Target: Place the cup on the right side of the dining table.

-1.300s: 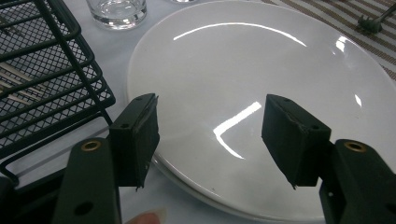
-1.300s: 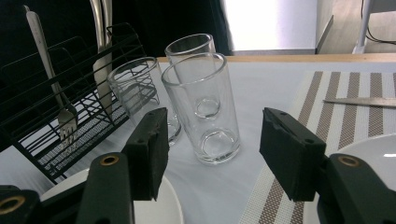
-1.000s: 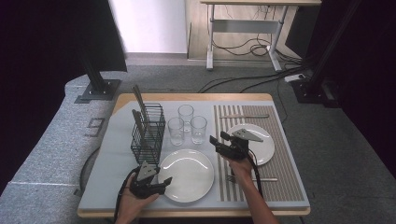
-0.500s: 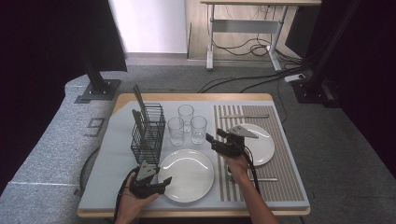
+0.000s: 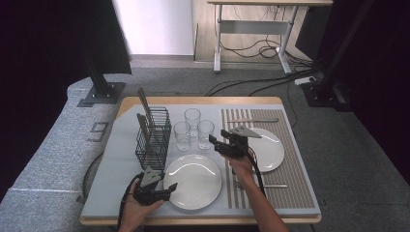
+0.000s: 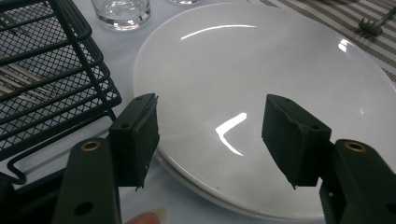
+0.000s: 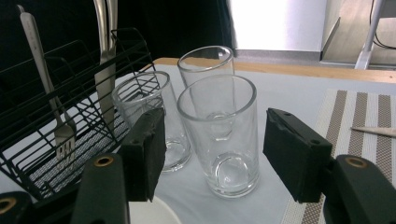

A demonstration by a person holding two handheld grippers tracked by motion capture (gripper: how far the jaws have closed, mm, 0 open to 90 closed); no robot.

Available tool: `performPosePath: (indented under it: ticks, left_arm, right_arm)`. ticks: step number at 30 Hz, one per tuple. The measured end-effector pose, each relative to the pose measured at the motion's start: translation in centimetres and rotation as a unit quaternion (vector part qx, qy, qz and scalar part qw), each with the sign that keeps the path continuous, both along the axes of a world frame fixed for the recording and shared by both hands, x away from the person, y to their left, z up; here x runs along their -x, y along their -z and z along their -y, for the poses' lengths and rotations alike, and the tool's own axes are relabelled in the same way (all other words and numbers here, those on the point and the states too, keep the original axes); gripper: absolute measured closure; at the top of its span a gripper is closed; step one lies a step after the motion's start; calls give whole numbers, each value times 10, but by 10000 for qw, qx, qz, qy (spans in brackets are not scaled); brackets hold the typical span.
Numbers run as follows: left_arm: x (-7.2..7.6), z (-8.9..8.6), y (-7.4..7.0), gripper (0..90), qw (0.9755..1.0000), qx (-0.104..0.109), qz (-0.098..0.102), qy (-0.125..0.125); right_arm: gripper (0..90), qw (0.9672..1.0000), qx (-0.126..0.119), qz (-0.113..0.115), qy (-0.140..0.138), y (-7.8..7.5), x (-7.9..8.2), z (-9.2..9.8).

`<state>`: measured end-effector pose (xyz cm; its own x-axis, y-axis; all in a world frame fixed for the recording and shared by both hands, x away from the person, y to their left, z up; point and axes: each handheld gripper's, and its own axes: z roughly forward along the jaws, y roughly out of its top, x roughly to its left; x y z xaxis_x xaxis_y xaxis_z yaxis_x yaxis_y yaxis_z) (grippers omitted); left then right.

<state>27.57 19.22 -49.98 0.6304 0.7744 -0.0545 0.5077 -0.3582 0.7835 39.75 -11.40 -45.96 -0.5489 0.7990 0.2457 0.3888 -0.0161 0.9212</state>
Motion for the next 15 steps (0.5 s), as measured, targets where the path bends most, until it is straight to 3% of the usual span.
performPosePath:
  ticks: [15]
  left_arm:
    - [0, -1, 0, 364, 10000, 3, 5, -2]
  right_arm:
    - [374, 10000, -23, -43, 8, -1, -12, -9]
